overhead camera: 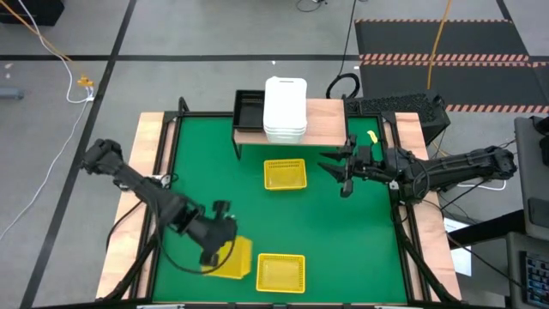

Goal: Stack baskets on shelf by color
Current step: Stack the bottom left yellow bin on top of the bottom right yellow bin

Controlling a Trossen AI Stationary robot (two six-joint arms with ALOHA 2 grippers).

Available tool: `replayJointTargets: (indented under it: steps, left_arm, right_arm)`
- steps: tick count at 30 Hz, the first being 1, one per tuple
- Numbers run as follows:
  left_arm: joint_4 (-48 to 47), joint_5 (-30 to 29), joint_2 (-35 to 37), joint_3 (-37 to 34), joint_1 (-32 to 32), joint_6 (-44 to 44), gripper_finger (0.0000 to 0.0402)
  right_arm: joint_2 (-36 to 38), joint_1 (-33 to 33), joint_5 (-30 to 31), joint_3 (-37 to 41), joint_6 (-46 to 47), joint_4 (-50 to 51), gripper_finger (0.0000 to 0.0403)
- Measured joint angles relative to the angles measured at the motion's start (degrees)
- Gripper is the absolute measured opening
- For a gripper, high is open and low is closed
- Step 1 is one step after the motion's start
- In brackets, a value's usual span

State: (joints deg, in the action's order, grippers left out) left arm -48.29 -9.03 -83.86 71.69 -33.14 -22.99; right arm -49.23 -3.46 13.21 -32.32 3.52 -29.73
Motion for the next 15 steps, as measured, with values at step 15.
replayJointTargets:
  steps: [15]
  left_arm:
    - [27.9,17.2,-14.2,5.6,19.0,17.8,0.0007]
  right_arm:
    - [10.5,0.0,0.3,0.0,-2.3,16.0,0.0148]
